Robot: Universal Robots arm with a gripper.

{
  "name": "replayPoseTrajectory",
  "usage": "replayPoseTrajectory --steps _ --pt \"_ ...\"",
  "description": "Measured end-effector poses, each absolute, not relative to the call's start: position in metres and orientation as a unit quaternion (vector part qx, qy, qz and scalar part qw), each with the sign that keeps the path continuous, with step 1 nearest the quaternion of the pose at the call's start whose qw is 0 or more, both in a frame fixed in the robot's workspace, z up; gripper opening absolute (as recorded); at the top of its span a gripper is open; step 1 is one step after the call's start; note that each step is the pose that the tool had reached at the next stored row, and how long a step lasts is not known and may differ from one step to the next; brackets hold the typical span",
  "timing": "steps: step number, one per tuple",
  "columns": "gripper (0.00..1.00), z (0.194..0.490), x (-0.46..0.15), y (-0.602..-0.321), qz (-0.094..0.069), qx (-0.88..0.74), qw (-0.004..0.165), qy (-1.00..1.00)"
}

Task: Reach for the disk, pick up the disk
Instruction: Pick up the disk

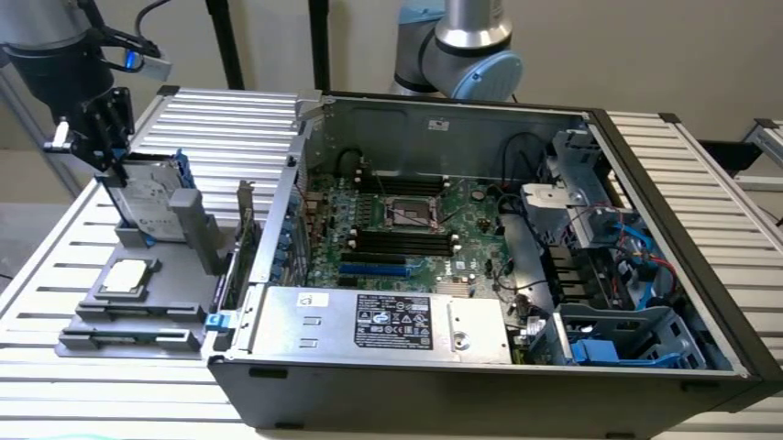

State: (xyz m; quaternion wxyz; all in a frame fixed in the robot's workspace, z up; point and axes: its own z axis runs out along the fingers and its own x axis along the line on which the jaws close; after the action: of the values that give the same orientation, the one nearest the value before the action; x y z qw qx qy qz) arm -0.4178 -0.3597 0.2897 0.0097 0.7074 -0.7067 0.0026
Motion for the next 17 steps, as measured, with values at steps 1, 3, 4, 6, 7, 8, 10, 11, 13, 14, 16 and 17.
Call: replayPoseTrajectory --steps 1,3,4,6,7,8,10,11,13,14,16,17 --pt "0.33 0.29 -0.418 -0.36 0.003 0.707 0.01 -0.707" --pt "0.33 0.29 -0.418 -0.36 0.003 0.707 0.01 -0.707" --pt "0.33 0.29 -0.418 -0.36 0.003 0.707 0.01 -0.707" --pt "0.33 0.292 -0.418 -0.36 0.003 0.707 0.01 -0.707" --pt "0.33 0.293 -0.418 -0.36 0.003 0.707 0.01 -0.707" --pt "0.33 0.295 -0.418 -0.36 0.003 0.707 0.01 -0.707" --pt "0.33 0.301 -0.417 -0.36 0.003 0.707 0.01 -0.707" --pt "0.33 0.305 -0.417 -0.36 0.003 0.707 0.01 -0.707" --pt "0.33 0.314 -0.417 -0.36 0.002 0.707 0.01 -0.707" --pt "0.33 0.318 -0.417 -0.36 0.002 0.707 0.01 -0.707" --pt "0.33 0.327 -0.417 -0.36 0.002 0.707 0.01 -0.707" --pt "0.33 0.332 -0.416 -0.36 0.002 0.707 0.01 -0.707"
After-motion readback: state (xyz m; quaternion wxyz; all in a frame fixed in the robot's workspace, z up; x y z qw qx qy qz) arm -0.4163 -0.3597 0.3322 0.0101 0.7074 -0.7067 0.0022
